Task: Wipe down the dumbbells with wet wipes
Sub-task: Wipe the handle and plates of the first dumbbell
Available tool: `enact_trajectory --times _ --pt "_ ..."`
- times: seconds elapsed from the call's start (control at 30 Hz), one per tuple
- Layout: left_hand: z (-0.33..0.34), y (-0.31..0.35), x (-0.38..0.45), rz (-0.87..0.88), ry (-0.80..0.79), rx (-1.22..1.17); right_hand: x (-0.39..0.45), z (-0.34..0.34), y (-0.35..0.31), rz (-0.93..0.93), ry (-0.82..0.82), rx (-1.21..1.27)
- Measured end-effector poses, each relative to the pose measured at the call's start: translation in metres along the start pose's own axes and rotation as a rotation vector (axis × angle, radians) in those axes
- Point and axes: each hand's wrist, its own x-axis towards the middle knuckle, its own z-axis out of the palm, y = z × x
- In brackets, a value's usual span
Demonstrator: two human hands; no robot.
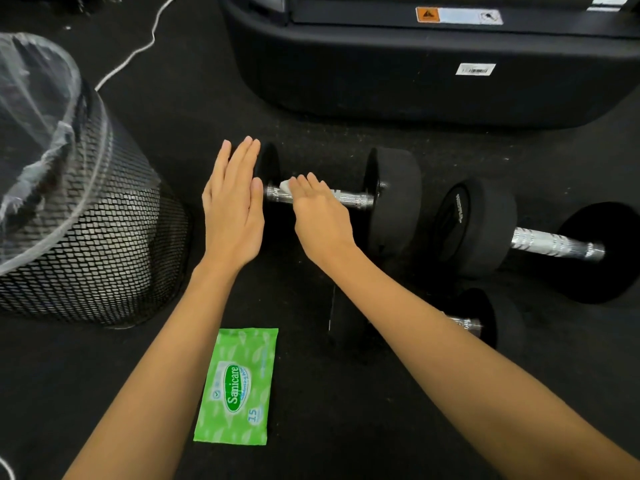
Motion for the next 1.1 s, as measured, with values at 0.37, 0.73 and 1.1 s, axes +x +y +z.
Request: enact_trajectory --times 0.37,0.73,1.1 --pt "0.002 0.001 -0.001 -0.008 0.001 0.027 -0.009 -0.003 0.0 0.069 -0.011 -0.057" --pt "-0.001 0.0 -0.001 -0.003 -0.03 0.03 -0.018 -0.011 0.003 0.048 0.001 -0.081" --pt "0.0 -0.001 -0.002 -0.009 -0.024 0.034 -0.022 -0.007 -0.003 -0.05 -0.023 -0.103"
